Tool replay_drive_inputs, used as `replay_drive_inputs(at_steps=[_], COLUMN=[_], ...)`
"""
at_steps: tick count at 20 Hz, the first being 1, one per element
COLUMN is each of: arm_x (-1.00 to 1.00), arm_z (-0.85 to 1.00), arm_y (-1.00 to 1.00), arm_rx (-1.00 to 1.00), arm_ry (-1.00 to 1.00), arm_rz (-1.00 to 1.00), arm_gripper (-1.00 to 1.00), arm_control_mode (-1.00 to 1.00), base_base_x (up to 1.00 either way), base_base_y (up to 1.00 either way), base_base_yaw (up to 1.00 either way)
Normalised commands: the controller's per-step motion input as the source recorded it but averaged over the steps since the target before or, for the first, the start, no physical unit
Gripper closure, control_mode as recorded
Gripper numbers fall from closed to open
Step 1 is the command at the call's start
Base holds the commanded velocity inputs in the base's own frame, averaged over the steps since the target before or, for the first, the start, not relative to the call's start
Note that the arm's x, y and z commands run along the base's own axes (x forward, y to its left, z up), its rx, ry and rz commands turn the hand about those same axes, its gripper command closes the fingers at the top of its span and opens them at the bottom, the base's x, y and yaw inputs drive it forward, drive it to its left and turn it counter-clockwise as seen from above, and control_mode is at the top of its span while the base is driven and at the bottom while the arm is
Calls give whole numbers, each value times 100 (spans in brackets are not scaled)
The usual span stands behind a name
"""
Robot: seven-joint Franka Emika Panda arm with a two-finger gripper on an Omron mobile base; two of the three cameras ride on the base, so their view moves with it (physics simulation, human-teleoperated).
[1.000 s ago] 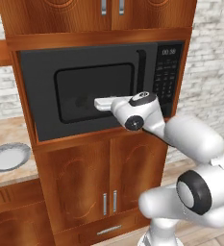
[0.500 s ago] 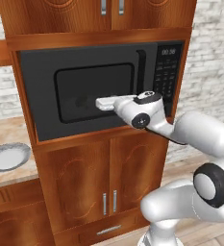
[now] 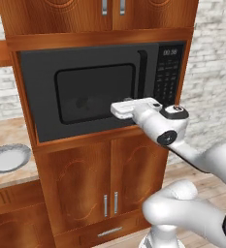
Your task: Pick the broccoli from the counter and place it in the microwave. Then turn on the microwave.
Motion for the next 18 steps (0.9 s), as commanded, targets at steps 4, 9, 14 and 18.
replay_drive_inputs(at_steps=[4,9,14,18], arm_x=[-78,-27,0,3], arm_z=[66,43,31,36], arm_y=[-90,-99,-100,-89], arm_rx=[0,0,0,0], arm_ry=[15,23,21,17], arm_rz=[0,0,0,0], arm_gripper=[100,100,100,100], arm_control_mode=[-100,-100,-100,-100], base_base_x=[0,0,0,0], base_base_y=[0,0,0,0], base_base_yaw=[0,0,0,0])
